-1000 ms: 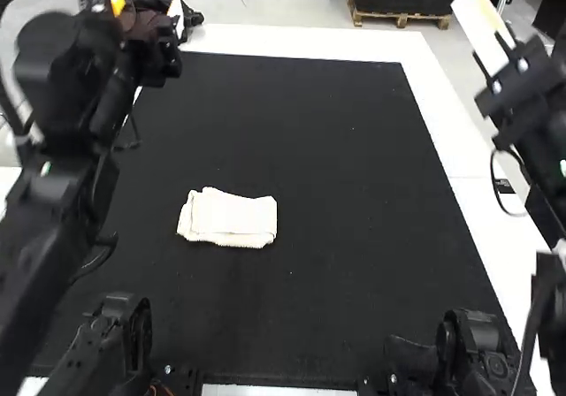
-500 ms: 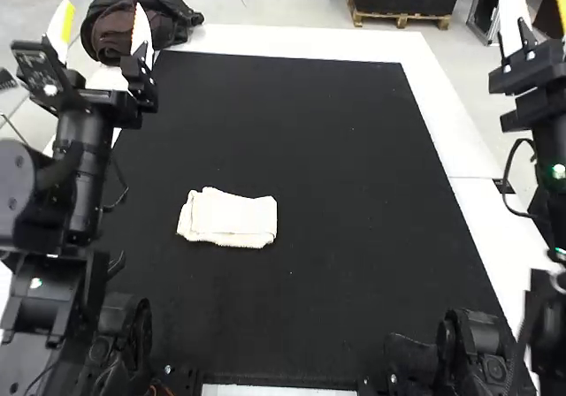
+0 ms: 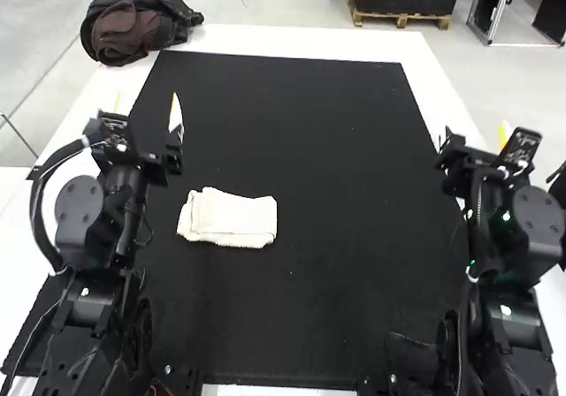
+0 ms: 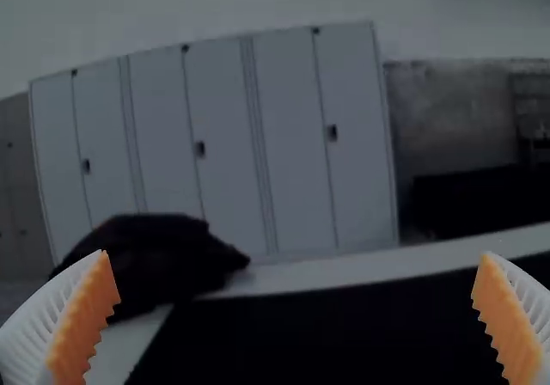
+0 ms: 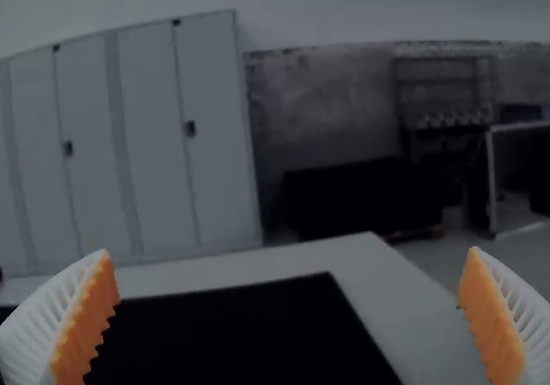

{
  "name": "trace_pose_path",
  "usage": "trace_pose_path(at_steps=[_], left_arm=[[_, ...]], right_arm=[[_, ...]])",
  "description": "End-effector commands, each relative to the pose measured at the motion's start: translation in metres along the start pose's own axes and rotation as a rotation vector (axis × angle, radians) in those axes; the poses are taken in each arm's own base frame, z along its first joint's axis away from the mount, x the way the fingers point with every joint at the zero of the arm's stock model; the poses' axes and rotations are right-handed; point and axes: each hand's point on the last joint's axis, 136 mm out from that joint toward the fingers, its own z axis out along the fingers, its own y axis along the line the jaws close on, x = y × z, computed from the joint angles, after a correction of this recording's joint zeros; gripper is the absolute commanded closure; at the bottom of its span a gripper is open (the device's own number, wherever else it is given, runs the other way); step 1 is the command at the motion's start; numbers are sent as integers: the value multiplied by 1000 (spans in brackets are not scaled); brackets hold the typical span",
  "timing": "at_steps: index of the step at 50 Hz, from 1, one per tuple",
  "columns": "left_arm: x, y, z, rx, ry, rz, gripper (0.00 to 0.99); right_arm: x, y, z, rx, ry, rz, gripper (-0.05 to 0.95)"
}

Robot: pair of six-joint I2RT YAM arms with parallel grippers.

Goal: Fold the towel.

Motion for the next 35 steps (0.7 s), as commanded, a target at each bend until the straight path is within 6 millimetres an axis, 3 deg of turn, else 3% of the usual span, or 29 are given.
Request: trace_pose_path(at_steps=[1, 7, 12, 35], left_arm=[[16, 0, -1, -2, 62, -14, 28], [34, 2, -3, -13, 137, -16, 28], [73, -4, -11, 4, 296, -76, 28], [73, -4, -11, 2, 296, -77, 30]], right_arm=[[19, -25, -2, 129, 40, -59, -10], [83, -33, -14, 150, 310, -106, -10], [82, -32, -14, 147, 306, -105, -10], [86, -27, -14, 120, 318, -92, -10]])
